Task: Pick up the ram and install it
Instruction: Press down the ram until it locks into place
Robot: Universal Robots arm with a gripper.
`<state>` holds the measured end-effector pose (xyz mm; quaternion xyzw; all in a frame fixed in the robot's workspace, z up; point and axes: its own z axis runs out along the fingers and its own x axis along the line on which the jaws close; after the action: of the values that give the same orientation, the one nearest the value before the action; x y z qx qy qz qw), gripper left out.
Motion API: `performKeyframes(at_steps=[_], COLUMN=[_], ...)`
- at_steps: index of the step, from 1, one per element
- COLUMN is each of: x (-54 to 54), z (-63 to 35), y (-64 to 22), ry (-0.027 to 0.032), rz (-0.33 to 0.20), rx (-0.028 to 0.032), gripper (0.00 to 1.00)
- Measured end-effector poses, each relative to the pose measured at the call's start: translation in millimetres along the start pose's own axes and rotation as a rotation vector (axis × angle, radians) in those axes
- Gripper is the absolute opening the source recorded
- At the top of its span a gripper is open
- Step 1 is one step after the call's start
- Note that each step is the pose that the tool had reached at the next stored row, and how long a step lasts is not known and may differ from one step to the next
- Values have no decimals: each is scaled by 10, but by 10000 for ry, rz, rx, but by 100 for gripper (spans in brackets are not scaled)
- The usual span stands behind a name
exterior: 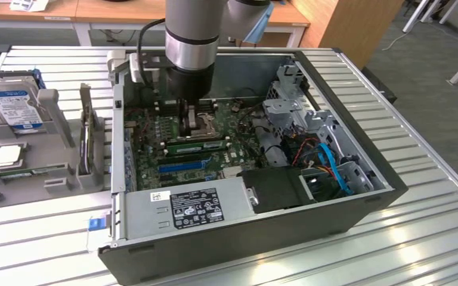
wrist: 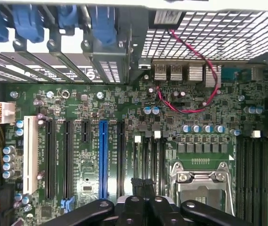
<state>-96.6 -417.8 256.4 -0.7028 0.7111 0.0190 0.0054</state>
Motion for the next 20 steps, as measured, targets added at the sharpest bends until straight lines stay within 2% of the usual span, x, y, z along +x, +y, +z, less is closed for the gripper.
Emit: performKeyframes(at_steps=[20], x=[-13], z=[-365], y=[7], ry=[0], rz=[0], rx=[0], gripper=[10])
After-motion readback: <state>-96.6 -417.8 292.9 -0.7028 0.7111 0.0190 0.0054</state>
